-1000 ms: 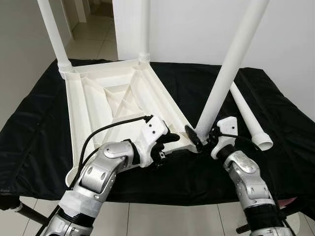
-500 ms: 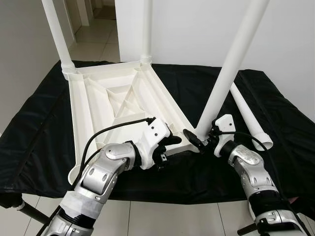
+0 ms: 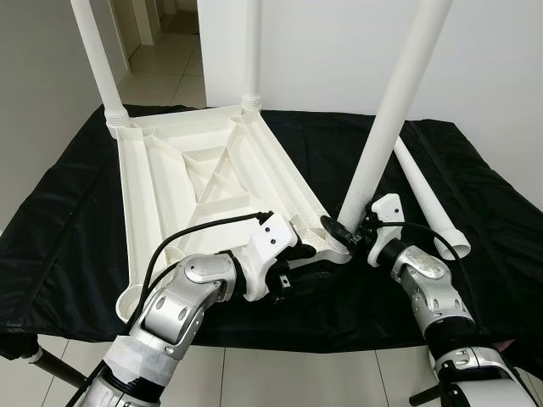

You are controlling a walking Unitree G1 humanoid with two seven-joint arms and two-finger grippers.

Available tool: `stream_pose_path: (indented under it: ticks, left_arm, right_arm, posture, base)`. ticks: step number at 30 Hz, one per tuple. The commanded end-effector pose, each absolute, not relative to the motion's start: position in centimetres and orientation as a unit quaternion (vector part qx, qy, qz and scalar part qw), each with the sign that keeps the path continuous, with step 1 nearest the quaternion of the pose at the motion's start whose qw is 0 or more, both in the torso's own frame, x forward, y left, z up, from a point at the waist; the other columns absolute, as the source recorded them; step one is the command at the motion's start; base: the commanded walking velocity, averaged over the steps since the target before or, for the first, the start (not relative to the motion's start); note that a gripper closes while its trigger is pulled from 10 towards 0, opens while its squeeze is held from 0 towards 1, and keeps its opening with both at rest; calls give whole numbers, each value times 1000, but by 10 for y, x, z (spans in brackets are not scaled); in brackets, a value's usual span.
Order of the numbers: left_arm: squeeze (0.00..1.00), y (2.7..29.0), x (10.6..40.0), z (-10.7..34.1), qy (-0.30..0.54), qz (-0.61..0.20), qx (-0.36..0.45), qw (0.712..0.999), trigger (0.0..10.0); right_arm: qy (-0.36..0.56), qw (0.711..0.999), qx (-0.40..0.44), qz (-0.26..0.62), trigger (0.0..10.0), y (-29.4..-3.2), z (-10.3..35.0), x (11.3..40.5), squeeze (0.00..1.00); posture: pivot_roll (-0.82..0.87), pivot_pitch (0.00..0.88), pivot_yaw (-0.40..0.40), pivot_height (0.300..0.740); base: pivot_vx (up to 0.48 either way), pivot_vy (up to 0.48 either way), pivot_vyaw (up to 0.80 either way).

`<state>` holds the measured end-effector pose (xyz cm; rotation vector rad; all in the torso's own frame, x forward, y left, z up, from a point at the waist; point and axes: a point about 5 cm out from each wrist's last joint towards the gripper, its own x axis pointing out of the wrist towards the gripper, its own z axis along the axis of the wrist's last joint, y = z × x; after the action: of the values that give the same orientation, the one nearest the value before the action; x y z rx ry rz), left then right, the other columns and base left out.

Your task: Building children table

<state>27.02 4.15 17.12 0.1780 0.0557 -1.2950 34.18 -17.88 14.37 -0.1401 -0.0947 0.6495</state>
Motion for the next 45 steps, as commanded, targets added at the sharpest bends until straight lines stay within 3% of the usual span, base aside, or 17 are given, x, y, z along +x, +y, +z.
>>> stream_pose_path:
  ticks: [1,2,12,19,21,26,33,40,41,42,45]
  left_arm:
    - [0,40,270,172,23,-590,88,802,10000]
    - [0,40,270,173,22,-590,87,802,10000]
    - [0,39,268,173,24,-591,82,802,10000]
    - [0,37,267,173,26,-597,80,798,10000]
    - [0,37,266,173,27,-597,81,798,10000]
    - [0,39,265,171,29,-595,80,799,10000]
    - [0,42,269,172,28,-586,83,806,10000]
    - [0,44,273,174,26,-581,85,809,10000]
    - [0,44,273,174,25,-582,87,808,10000]
    - [0,44,273,174,24,-581,89,808,10000]
    - [0,45,273,174,24,-581,89,809,10000]
  right_arm:
    - [-21,941,-74,331,0,-176,131,338,0]
    - [-18,947,-56,316,10000,-178,129,339,0]
    - [-10,975,-23,220,10000,-177,120,335,0]
    - [-1,992,-1,125,10000,-162,116,331,0]
    - [15,999,18,40,10000,-160,118,330,0]
    - [23,999,36,-15,10000,-145,116,316,0]
    - [20,998,56,-3,10000,-117,116,297,0]
    - [5,999,54,1,10000,-117,123,295,0]
    - [0,998,59,3,10000,-117,125,295,776]
    - [-11,998,65,13,10000,-117,129,295,1000]
    - [-25,997,61,27,10000,-117,133,295,1000]
  posture:
    - [32,52,-15,740]
    - [31,53,-17,740]
    - [20,63,-12,740]
    - [18,75,-4,740]
    - [24,73,-10,740]
    - [27,71,-10,740]
    - [30,61,-20,740]
    - [26,49,-18,740]
    - [26,46,-17,740]
    - [26,46,-17,740]
    - [25,38,-16,740]
  base:
    - [0,0,0]
    - [0,0,0]
    - [0,0,0]
    - [0,0,0]
    - [0,0,0]
    - [0,0,0]
    - [0,0,0]
    - [0,0,0]
    - [0,0,0]
    - [0,0,0]
    - [0,0,0]
